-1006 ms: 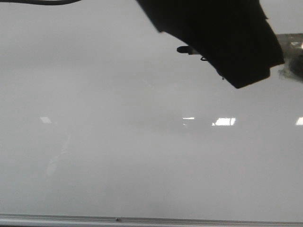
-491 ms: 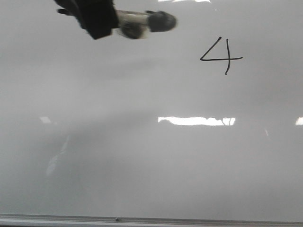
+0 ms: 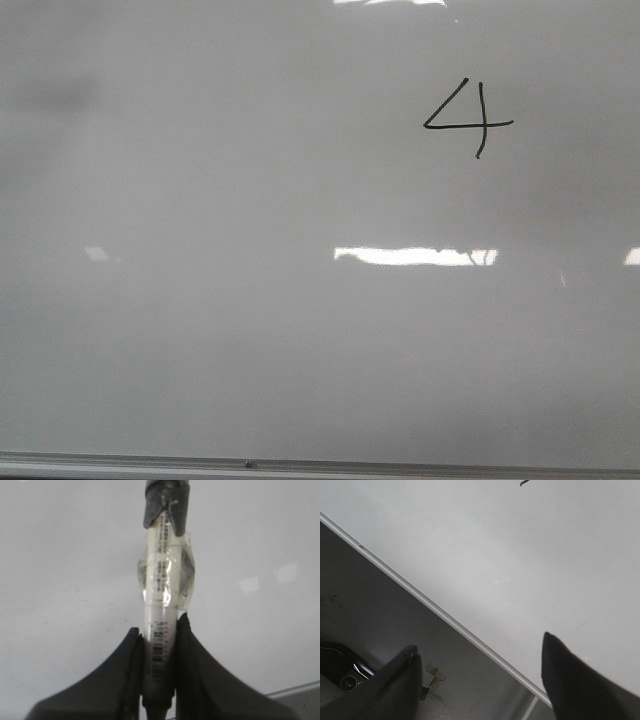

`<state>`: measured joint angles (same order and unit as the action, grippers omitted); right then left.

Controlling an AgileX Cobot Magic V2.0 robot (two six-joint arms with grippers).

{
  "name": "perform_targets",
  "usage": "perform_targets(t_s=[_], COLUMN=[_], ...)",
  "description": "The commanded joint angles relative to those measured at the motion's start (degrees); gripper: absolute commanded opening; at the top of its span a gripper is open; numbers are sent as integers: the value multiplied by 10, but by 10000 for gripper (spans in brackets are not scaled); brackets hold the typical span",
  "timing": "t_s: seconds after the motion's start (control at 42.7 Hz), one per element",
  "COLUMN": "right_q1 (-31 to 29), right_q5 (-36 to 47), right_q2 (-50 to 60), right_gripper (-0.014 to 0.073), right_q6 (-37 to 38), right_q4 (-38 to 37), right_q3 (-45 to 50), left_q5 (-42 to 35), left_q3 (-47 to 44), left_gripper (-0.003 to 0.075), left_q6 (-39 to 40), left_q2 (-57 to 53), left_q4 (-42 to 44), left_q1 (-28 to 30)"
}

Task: Write number 4 on whiteboard

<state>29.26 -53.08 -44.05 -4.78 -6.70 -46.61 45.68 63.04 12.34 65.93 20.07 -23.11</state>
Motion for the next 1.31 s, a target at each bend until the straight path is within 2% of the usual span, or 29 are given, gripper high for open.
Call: perform_targets(t_s=[0.0, 0.117, 0.257, 0.398, 0.679, 1.053, 1.287], right_q1=[-3, -3, -3, -3, -3, -3, -3], right_q5=[35, 35, 35, 35, 35, 35, 34], right_q2=[3, 3, 3, 3, 3, 3, 3], right_gripper=[528, 528, 528, 528, 528, 528, 528], right_q6=[2, 2, 2, 2, 2, 2, 2], right_q4=[-8, -8, -8, -8, -7, -7, -7], right_q3=[-17, -17, -16, -16, -16, -16, -13], left_q5=[-148, -295, -460, -571, -661, -821, -854], left_q3=[-51, -147, -235, -287, -296, -295, -294], left_gripper=[27, 27, 27, 27, 27, 30, 32], left_q6=[8, 8, 8, 8, 8, 8, 8], left_q2=[-53, -89, -88, -61, 37, 158, 201], left_q4=[-50, -103, -105, -105, -114, -116, -139], left_q1=[60, 115, 160, 177, 178, 178, 178])
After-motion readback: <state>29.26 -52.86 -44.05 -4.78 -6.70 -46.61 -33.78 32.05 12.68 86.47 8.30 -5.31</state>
